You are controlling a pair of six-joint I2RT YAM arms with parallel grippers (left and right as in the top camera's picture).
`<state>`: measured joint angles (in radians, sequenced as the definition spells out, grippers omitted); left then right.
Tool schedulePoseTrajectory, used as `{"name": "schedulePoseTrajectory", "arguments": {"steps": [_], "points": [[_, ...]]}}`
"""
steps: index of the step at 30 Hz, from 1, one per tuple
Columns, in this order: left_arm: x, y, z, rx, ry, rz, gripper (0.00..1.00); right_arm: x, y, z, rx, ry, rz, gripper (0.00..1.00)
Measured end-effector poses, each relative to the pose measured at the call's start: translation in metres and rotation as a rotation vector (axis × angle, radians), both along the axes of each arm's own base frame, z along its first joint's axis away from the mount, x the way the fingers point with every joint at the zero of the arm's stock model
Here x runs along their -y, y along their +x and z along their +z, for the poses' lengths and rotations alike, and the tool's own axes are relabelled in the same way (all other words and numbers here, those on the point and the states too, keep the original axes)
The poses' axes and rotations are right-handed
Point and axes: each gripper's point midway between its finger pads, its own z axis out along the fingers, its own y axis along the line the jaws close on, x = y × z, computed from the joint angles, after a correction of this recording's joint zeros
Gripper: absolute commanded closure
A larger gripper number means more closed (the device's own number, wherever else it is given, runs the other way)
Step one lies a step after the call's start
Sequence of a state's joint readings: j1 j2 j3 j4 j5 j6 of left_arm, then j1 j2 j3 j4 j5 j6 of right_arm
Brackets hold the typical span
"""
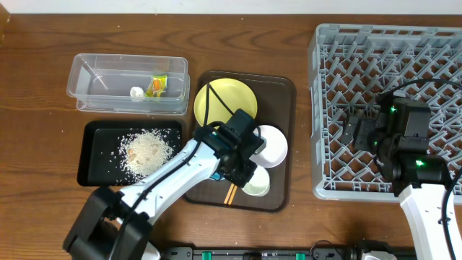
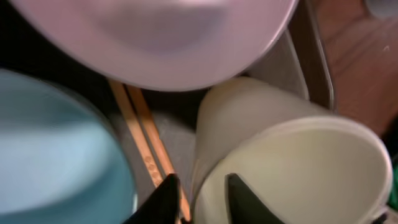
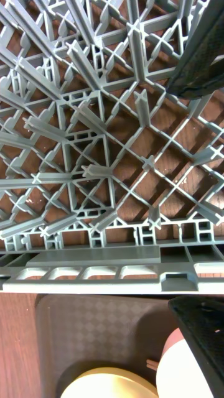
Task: Sort waste into correct bins and load items into the dishwasher rack
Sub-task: 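Grasp the white cup on the brown tray with the left gripper, then hold the white cup out and grasp it with the right gripper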
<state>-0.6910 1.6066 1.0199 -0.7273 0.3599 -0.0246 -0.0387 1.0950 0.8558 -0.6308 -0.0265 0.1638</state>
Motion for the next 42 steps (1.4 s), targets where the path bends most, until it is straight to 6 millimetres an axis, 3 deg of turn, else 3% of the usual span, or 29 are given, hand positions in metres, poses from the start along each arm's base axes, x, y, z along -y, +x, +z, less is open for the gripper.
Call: {"name": "schedulePoseTrajectory", "arguments": {"steps": [4,12,16,22,26,29,37,42], "points": [[0.001,0.001,0.000,0.004,-0.004,0.004,0.93,0.000,0.000,0.000,-0.001,0.000,0.000,0.01],[0.006,0.011,0.015,-0.008,-0.072,0.041,0.94,0.000,0.000,0.000,0.001,0.000,0.000,0.01],[0.003,0.036,0.045,0.010,-0.204,0.124,0.94,0.000,0.004,0.003,0.021,-0.001,0.000,0.01],[-0.011,0.099,0.106,0.109,-0.516,0.275,0.94,-0.008,0.020,0.019,0.110,0.033,0.031,0.01],[-0.023,0.133,0.133,0.149,-0.663,0.369,0.94,-0.033,0.031,0.033,0.186,0.117,0.163,0.01],[-0.021,0.148,0.147,0.136,-0.764,0.402,0.94,-0.063,0.034,0.035,0.205,0.212,0.321,0.01],[-0.003,0.143,0.145,-0.128,-0.891,0.443,0.94,-0.141,0.006,0.028,0.177,0.526,0.807,0.01],[0.004,0.135,0.142,-0.277,-0.944,0.425,0.94,-0.171,-0.008,0.036,0.234,0.664,1.029,0.01]]}}
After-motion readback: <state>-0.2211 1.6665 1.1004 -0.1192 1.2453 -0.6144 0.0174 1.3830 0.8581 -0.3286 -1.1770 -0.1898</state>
